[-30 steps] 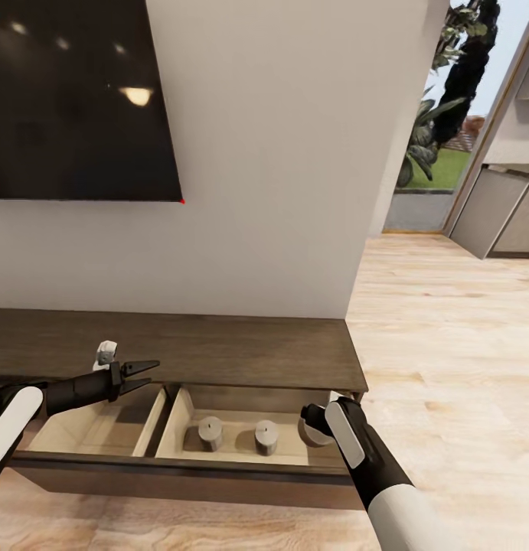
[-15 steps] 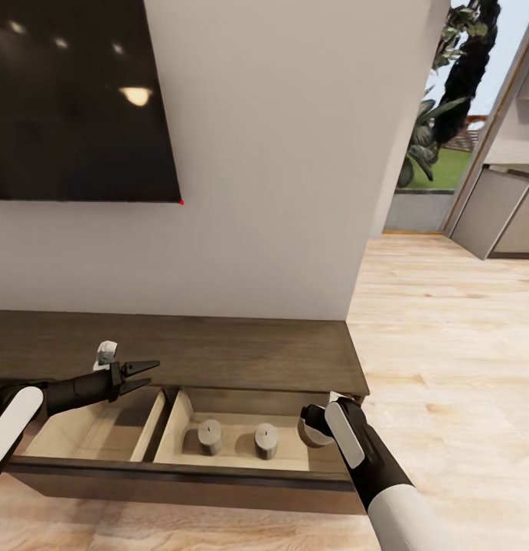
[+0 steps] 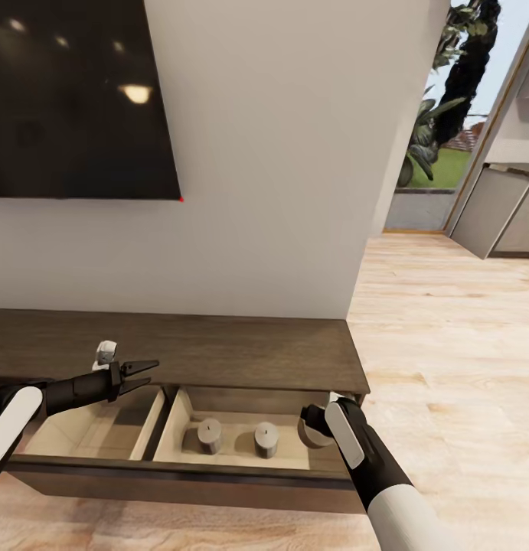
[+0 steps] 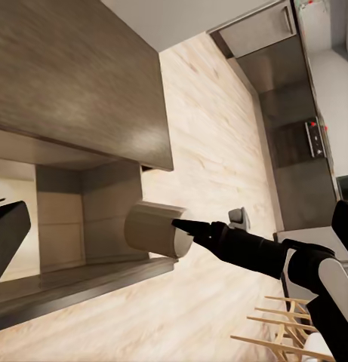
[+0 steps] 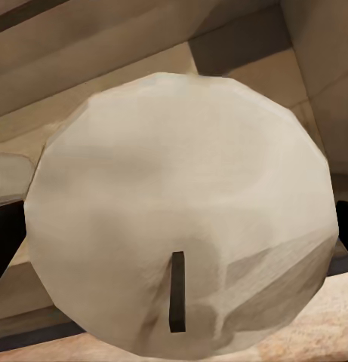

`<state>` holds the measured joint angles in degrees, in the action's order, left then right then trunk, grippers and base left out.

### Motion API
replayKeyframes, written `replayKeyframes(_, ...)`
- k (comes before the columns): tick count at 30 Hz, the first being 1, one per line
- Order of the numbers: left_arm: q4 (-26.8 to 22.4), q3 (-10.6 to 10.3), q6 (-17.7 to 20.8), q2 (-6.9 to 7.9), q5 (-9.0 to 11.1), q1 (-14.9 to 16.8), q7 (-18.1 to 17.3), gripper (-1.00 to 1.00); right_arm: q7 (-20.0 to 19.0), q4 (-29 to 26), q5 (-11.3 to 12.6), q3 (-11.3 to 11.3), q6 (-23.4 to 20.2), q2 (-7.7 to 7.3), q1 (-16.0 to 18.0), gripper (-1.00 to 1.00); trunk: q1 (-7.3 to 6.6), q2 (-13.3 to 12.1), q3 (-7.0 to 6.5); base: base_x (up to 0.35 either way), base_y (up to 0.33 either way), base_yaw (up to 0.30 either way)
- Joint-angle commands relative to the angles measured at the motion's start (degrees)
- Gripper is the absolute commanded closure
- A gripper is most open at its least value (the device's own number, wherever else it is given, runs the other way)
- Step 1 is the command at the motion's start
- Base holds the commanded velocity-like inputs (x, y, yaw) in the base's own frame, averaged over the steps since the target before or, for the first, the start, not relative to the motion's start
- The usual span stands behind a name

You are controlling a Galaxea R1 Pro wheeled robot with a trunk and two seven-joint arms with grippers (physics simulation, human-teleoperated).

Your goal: Place each of the two pumpkins and all three candles from the living room inside a cabinet in the living room (use any cabinet), then make sure every cabinet is closed, and position the cauldron so it is next to a table in the living room.

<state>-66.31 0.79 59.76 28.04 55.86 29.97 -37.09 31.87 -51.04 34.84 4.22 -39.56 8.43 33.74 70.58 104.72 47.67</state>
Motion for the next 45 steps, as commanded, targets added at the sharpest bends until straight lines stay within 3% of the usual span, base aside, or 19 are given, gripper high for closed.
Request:
replayKeyframes(1,0.01,0.0,0.01,0.0,0.03,0.0,0.0,-1.0,0.03,0.2,0.08,0.0,0.1,0.0,0.01,1.0,0.23,0.42,0.18,0.0,0.0,0.0)
replayKeyframes(13,-0.01,0.0,0.01,0.0,0.04,0.0,0.0,-1.0,-0.04,0.9,-0.11,0.06,0.78,0.0,0.01,1.0,2.86,5.23,2.34,0.0,0.0,0.0)
replayKeyframes(23,-0.03,-0.08,0.01,-0.07,0.04,0.0,0.0,-1.0,-0.05,6.58,-0.33,0.8,6.89,-0.12,1.13,1.0,5.06,9.24,4.13,0.0,0.0,0.0)
replayKeyframes(45,-0.05,0.0,0.01,0.0,0.04,0.0,0.0,-1.0,-0.06,6.83,-0.3,2.46,7.84,-0.09,1.24,1.0,5.06,9.24,4.13,0.018,0.0,0.0)
